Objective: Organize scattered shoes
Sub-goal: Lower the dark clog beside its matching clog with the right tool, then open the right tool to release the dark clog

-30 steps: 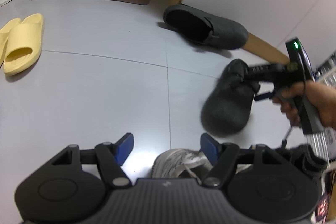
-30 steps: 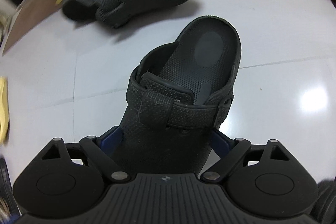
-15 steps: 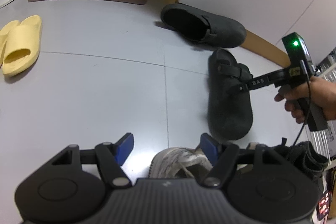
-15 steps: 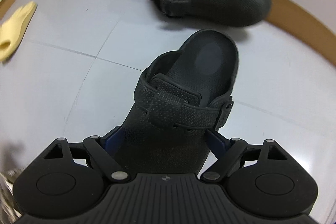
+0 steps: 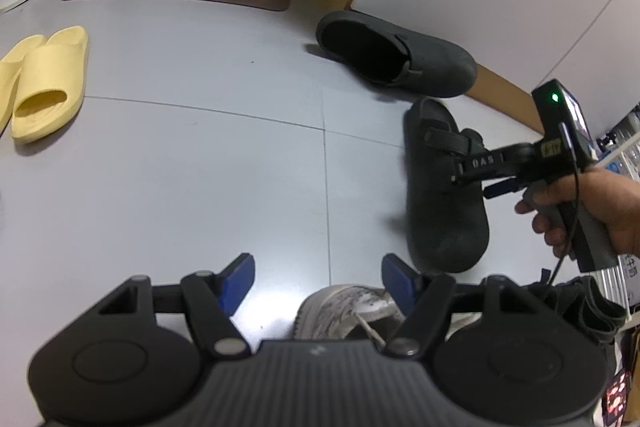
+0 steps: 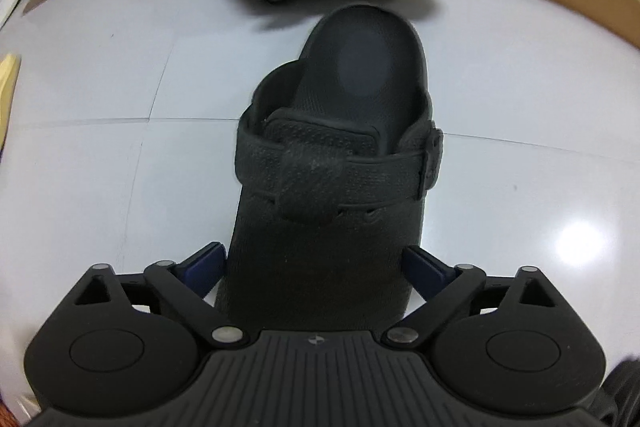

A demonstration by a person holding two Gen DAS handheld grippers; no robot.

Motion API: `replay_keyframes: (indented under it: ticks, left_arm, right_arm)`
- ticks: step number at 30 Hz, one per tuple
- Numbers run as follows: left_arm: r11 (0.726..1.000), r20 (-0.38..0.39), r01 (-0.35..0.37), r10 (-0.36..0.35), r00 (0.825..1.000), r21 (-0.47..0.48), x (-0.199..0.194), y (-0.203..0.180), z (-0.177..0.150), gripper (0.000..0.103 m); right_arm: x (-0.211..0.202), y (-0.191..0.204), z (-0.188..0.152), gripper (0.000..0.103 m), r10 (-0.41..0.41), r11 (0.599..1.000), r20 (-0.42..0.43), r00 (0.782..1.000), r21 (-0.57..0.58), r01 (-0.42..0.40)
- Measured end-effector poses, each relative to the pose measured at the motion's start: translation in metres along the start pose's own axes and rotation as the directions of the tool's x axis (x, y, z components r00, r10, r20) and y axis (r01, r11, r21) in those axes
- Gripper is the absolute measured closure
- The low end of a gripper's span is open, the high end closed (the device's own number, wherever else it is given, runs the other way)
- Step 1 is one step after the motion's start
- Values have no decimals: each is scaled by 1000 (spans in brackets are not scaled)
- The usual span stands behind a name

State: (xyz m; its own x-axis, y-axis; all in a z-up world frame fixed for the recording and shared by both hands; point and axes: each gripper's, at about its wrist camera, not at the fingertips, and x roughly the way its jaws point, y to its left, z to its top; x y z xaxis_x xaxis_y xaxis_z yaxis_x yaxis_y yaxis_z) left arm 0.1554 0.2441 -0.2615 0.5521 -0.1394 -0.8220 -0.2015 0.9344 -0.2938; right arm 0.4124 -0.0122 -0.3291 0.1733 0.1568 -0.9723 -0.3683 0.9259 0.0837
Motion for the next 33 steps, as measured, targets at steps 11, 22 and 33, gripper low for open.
replay_keyframes:
  ticks: [11,22,33]
  left_arm:
    - [1000,1,4,-4,1000,4,2,-3,2,31]
    - [1000,12,0,0,1000,13,1,-7,7,31]
    - [993,39,-20,15,999,112,6,-34,27,31]
  right_arm:
    - [-7,13,0,16,13,999,-31,999,-35,-14]
    - [-34,21,-5,16,25,1000,8,1000,-11,-25]
    - [-112,5,-64,15,88,996,118,989,-3,-88]
